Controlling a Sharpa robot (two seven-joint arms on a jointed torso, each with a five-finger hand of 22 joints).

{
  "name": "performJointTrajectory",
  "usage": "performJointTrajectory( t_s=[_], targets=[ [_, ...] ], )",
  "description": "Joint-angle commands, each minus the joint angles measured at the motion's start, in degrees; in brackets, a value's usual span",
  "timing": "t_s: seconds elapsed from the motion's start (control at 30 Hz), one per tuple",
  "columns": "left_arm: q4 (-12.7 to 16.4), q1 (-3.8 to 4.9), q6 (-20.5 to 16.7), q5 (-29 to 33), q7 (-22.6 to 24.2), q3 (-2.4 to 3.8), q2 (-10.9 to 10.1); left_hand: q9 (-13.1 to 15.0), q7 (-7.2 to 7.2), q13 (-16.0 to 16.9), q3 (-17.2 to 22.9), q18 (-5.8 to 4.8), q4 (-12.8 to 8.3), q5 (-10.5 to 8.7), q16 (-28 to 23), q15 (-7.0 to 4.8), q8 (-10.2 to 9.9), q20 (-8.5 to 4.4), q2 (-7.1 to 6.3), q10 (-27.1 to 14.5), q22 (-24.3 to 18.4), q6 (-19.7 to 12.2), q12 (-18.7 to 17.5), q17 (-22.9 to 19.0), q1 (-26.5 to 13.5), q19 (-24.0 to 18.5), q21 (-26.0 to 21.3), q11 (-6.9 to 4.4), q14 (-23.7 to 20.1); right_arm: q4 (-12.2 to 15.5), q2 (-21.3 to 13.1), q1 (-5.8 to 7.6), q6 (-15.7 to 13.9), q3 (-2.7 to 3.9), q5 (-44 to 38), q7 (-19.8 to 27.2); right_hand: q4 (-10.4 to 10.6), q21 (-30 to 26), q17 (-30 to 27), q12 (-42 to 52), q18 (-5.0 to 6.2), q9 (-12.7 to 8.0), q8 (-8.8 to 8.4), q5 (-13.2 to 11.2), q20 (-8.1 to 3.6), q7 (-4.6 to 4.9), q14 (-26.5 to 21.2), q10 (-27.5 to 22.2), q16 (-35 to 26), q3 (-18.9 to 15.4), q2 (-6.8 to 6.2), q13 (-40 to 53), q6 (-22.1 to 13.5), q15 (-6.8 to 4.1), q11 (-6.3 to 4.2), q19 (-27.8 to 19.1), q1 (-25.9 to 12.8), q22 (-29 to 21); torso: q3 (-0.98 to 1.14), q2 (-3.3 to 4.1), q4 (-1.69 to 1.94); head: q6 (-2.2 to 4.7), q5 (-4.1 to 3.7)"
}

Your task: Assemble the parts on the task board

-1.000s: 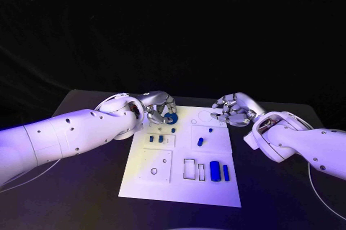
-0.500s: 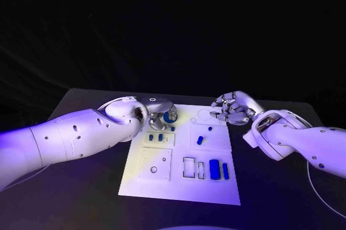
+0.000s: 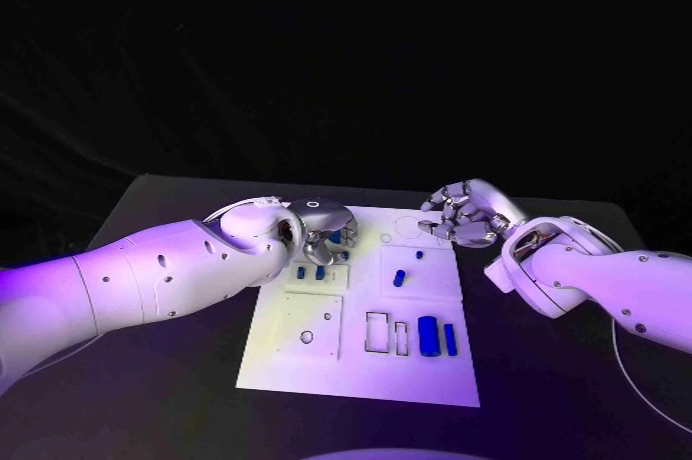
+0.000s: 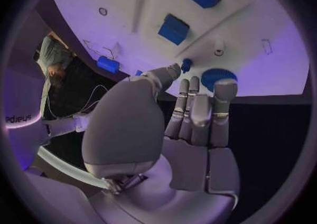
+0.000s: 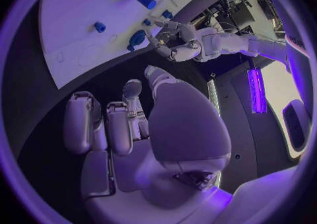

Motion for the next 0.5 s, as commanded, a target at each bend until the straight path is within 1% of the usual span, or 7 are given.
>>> performJointTrajectory(
  t_s=[0.03,0.13,0.5],
  targets=[
    [-0.2,-0.05,0.8,-0.6,0.4,0.03,0.4,-0.1,0.01,-0.1,0.4,-0.88,0.0,0.03,0.3,-0.12,-0.3,-0.13,0.14,0.7,0.5,0.5,-0.4,0.2,0.3,0.4,0.4,-0.11,0.4,0.1,0.0,-0.03,0.4,0.0,-0.7,0.3,0.3,-0.4,-0.1,-0.2,0.79,-0.1,0.18,0.2,-0.1,-0.08,2.2,-0.3,-0.4,0.2,0.0,-0.1,0.0,-0.35,-0.13,-0.5,-0.5,4.9,0.05,-0.05,0.04,-0.18,-0.08],
    [-0.5,-0.08,1.0,-0.6,0.4,0.02,0.5,0.0,-0.28,-0.1,1.1,-1.05,-0.1,0.01,0.6,-0.48,-0.5,-0.37,0.34,1.5,1.4,1.0,-0.6,0.7,0.3,0.9,1.1,-0.43,0.8,0.1,0.0,-0.03,0.4,0.0,-0.7,0.3,0.3,-0.4,-0.1,-0.3,0.8,-0.1,0.18,0.3,-0.1,-0.08,2.2,-0.3,-0.4,0.2,0.0,-0.2,0.0,-0.35,-0.13,-0.5,-0.5,4.9,0.07,-0.03,0.03,-0.24,-0.03],
    [-1.7,-0.39,2.5,-0.5,-0.1,0.01,1.4,0.0,-0.31,-0.2,1.8,-1.21,-0.4,0.01,0.8,-0.61,-0.6,-0.6,0.6,2.2,2.3,1.6,-1.0,1.1,0.3,1.4,1.9,-0.56,1.3,0.1,0.0,-0.03,0.4,0.01,-0.7,0.4,0.4,-0.5,-0.1,-0.3,0.81,-0.1,0.2,0.4,-0.1,-0.09,2.2,-0.3,-0.4,0.3,0.02,-0.2,0.0,-0.36,-0.14,-0.5,-0.7,4.8,0.07,-0.08,-0.02,-0.42,-0.05]
  ],
)
